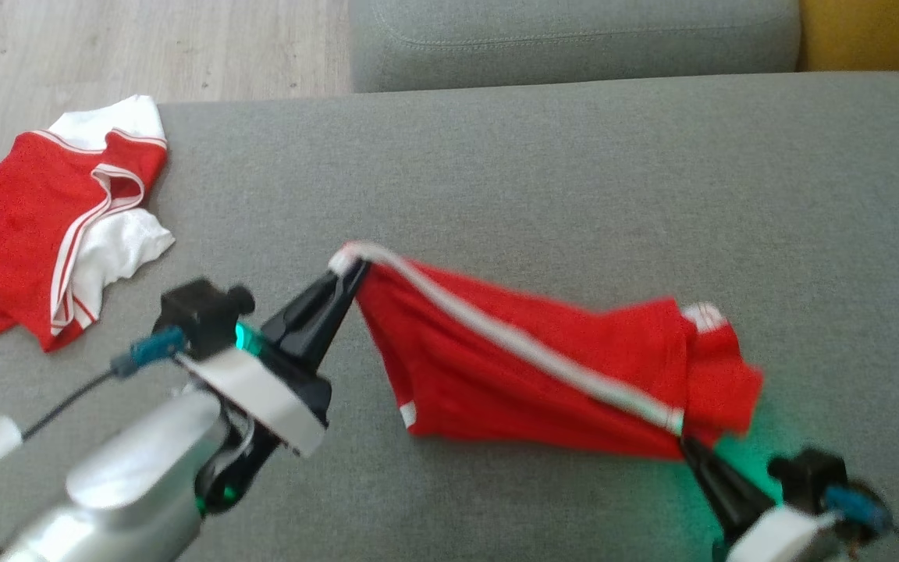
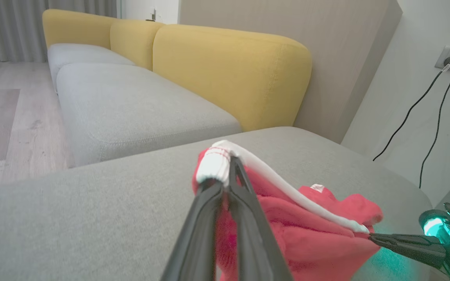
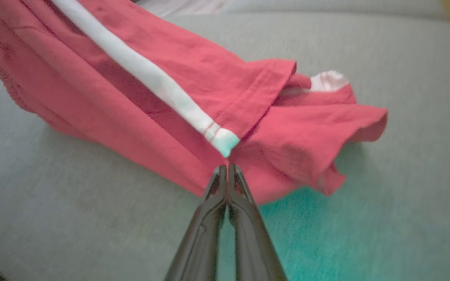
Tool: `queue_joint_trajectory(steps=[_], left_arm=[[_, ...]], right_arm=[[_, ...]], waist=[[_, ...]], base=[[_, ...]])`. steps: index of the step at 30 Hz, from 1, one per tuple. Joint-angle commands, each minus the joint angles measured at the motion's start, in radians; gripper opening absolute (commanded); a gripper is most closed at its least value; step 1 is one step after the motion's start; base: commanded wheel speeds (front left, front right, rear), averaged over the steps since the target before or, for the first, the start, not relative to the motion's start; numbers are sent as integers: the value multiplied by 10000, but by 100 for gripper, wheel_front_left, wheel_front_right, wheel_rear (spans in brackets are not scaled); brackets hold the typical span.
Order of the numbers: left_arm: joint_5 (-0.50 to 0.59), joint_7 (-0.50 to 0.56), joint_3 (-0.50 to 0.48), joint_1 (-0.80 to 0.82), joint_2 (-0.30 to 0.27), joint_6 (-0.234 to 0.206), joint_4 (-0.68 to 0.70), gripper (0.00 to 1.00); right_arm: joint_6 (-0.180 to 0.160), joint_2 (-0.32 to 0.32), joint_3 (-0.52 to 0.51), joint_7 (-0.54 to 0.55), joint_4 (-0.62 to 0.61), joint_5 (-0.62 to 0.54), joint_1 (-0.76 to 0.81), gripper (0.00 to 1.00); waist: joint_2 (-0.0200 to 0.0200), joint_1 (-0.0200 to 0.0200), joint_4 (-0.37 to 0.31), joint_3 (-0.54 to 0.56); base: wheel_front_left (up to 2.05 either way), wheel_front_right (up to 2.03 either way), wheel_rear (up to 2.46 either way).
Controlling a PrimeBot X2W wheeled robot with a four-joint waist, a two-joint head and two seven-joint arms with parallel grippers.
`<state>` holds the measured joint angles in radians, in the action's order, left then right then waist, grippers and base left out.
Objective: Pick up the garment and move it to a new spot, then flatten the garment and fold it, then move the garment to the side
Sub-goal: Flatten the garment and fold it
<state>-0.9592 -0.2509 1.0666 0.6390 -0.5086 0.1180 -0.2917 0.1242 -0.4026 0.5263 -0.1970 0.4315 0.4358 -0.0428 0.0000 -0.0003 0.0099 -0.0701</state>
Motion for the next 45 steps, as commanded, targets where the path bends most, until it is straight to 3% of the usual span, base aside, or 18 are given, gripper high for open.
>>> queue_joint_trajectory(steps=[1, 2, 10, 24, 25, 26, 27, 28, 36, 45], left_arm=[[31, -106, -494, 358, -423, -131, 311, 0], [22, -106, -512, 232, -476, -192, 426, 0], [117, -107, -733, -85, -610, -403, 1008, 0], [225, -22, -625, 242, -411, -322, 882, 0], [225, -18, -618, 258, -401, -316, 871, 0], [225, -17, -608, 270, -391, -309, 857, 0], [225, -15, -598, 279, -384, -301, 844, 0], [226, -15, -589, 285, -383, -295, 831, 0], [233, -25, -575, 234, -438, -289, 785, 0], [379, -66, -818, 239, -588, -330, 1146, 0]], right_arm=[[65, -266, 55, -7, -436, 218, -53, 47], [65, -278, -28, -2, -631, 328, 124, 100], [65, -71, -300, 150, -1516, 132, 205, 100], [65, 403, -26, 334, -588, 120, -107, 100], [65, 431, 40, 324, -559, 159, -147, 90], [65, 456, 99, 309, -526, 204, -196, 62], [65, 454, 156, 273, -497, 211, -250, 26], [65, 421, 214, 227, -472, 161, -313, 0], [65, 231, -42, -150, -572, -445, -516, 0], [65, -82, -979, -30, -1760, -673, -192, 0]], waist=[[0, 3, -2, -33], [0, 3, 1, -58], [0, 3, 256, -432], [0, 3, 635, -502], [0, 3, 646, -496], [0, 3, 658, -486], [0, 3, 671, -476], [0, 3, 681, -466], [0, 3, 650, -163], [0, 3, 446, 440]], base=[[0, 0, 0], [0, 0, 0], [0, 0, 0], [0, 0, 0], [0, 0, 0], [0, 0, 0], [0, 0, 0], [0, 0, 0], [0, 0, 0], [0, 0, 0]])
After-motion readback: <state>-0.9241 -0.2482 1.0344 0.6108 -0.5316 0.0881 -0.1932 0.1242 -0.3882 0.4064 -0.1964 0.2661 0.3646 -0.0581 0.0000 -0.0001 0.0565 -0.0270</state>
